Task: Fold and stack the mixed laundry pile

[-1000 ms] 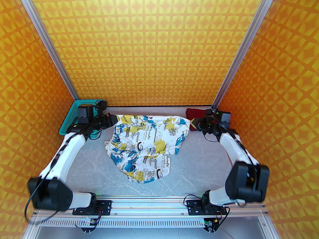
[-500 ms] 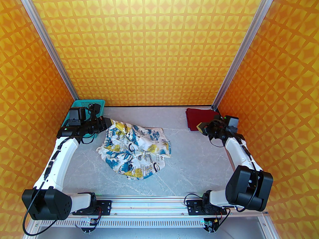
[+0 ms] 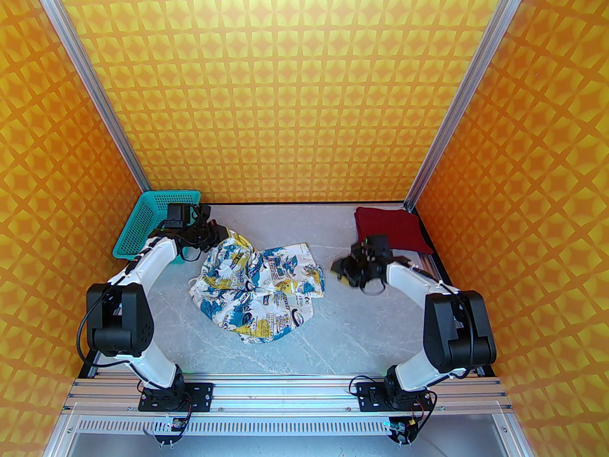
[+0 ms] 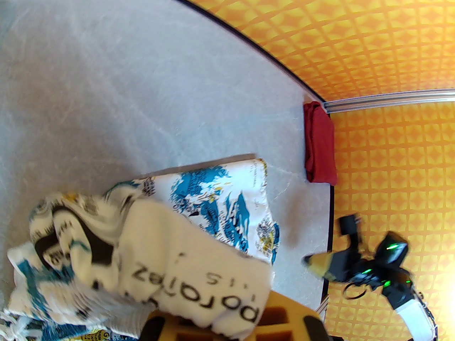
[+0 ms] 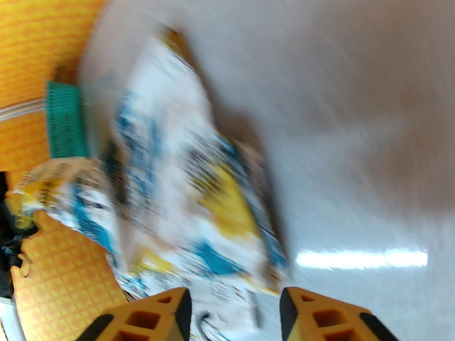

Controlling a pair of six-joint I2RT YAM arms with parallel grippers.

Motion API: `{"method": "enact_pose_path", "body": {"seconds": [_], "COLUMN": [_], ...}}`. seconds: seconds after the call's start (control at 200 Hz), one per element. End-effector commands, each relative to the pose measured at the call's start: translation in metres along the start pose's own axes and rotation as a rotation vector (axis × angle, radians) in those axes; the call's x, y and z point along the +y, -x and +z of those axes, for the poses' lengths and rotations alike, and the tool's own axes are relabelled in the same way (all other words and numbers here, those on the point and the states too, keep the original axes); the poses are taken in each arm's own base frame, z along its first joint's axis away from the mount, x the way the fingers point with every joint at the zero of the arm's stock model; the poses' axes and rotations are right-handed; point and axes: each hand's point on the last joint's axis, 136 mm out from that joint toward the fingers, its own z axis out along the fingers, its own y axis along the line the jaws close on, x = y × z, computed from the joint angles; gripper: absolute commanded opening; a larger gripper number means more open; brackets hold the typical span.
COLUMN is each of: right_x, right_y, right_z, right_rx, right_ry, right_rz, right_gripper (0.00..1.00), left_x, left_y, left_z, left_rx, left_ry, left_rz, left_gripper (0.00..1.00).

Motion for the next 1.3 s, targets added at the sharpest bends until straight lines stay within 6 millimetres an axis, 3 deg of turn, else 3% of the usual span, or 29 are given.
{"method": "enact_pose_path", "body": {"seconds": [0.0,0.165,0.415,0.64,0.815,0.875,1.005,1.17,1.295], "right_x": [0.006,0.012,-0.012,0.015,0.024,0.030,0.059,0.094,0.119], "right_y": [-0.019,-0.027,-0.027,-0.036,-0.025,-0.021,-0.012,0.003,0.024], "right_z": [0.008,0.032,0.049,0.058,0.057,0.051,0.019,-0.043,-0.082], "right_rx": [0.027,0.054,0.084,0.108,0.078,0.059,-0.020,-0.131,-0.190], "right_ry": [-0.024,-0.029,-0.130,-0.026,-0.034,-0.032,0.013,0.159,0.291], "right_rz": [-0.118,-0.193,-0.173,-0.193,-0.207,-0.219,-0.269,-0.218,-0.137], "right_gripper": [0.51,0.51,0.48,0.25,0.10,0.00,0.00,0.00,0.00], "left_x": [-0.026,-0.026,-0.025,-0.025,-0.024,-0.025,-0.038,-0.055,-0.062], "left_y": [0.010,0.008,0.004,0.004,0.002,0.000,-0.007,-0.023,-0.017], "left_z": [-0.014,-0.015,-0.017,-0.017,-0.017,-0.020,-0.036,-0.063,-0.073], "left_rx": [-0.046,-0.043,-0.040,-0.042,-0.041,-0.043,-0.062,-0.081,-0.121], "left_ry": [-0.046,-0.043,-0.042,-0.042,-0.042,-0.042,-0.054,-0.064,-0.077], "left_rz": [0.074,0.079,0.079,0.084,0.082,0.085,0.120,0.173,0.174], "left_gripper": [0.00,0.00,0.00,0.00,0.00,0.00,0.00,0.00,0.00]}}
